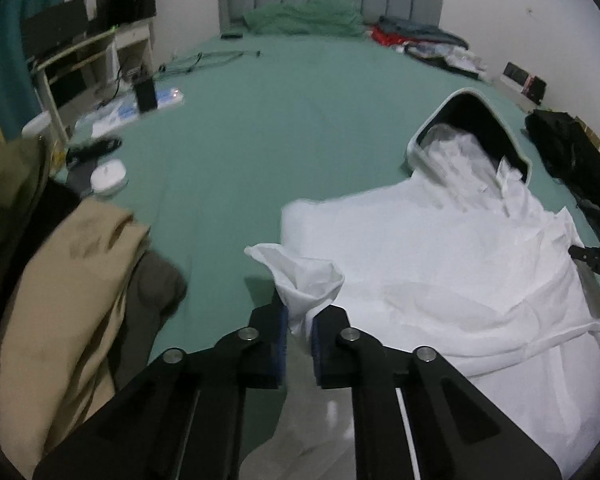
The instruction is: Fold large clothes
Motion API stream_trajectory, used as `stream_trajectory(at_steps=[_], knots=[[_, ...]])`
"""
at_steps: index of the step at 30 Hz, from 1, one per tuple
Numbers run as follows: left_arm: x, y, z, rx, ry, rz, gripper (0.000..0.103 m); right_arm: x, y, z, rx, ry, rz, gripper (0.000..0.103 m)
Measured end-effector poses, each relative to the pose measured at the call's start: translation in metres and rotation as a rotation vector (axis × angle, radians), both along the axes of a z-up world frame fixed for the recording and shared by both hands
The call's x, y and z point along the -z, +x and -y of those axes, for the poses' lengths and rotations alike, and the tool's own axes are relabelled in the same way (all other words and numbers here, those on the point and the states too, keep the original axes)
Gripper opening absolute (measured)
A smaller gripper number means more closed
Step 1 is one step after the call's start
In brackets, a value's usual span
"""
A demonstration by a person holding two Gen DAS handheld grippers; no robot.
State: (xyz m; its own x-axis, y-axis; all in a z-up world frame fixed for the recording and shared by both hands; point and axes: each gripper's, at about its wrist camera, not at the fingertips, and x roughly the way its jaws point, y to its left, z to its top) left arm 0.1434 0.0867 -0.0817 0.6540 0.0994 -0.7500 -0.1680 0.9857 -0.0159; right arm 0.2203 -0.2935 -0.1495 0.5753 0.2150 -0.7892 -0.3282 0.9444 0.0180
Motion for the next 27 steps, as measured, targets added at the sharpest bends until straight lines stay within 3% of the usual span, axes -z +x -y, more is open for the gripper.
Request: stream_trajectory(at_steps=[2,7,11,13,15,17,19,23,27], knots=[[-0.009,0.001,0.007,0.011,0.024,0.053,0.01,-0.005,0.0,0.004,0.043,-0.001,0.037,0.005],[-0.025,0.012,0.02,0.064,0.062,0.164,0.01,-0.003,0.001,0.018,0.131,0.043,0.031,0.005],[0.007,0.036,0.018,0.082,0.053,0.033,0.01,0.007,0.004,0.032,0.207,0.109,-0.004,0.005],[0.032,0.043,0.012,0.068,0.033,-0.079,0.01,0.005,0.003,0.03,0.22,0.088,0.005,0.005],[0.045,0.043,0.008,0.047,0.017,-0.138,0.01,0.004,0.002,0.026,0.216,0.07,0.011,0.008],[0.045,0.04,0.006,0.041,0.0,-0.134,0.012,0.004,-0.002,0.027,0.221,0.051,0.017,0.01],[0.042,0.041,0.005,0.025,0.013,-0.153,0.025,0.003,-0.003,0.026,0.229,0.027,0.022,0.014],[0.044,0.045,-0.005,-0.012,-0.049,-0.212,0.028,-0.004,-0.009,0.025,0.256,-0.006,0.046,0.022],[0.049,0.038,-0.002,-0.006,-0.029,-0.216,0.034,-0.019,-0.017,0.016,0.221,-0.02,0.096,0.024]])
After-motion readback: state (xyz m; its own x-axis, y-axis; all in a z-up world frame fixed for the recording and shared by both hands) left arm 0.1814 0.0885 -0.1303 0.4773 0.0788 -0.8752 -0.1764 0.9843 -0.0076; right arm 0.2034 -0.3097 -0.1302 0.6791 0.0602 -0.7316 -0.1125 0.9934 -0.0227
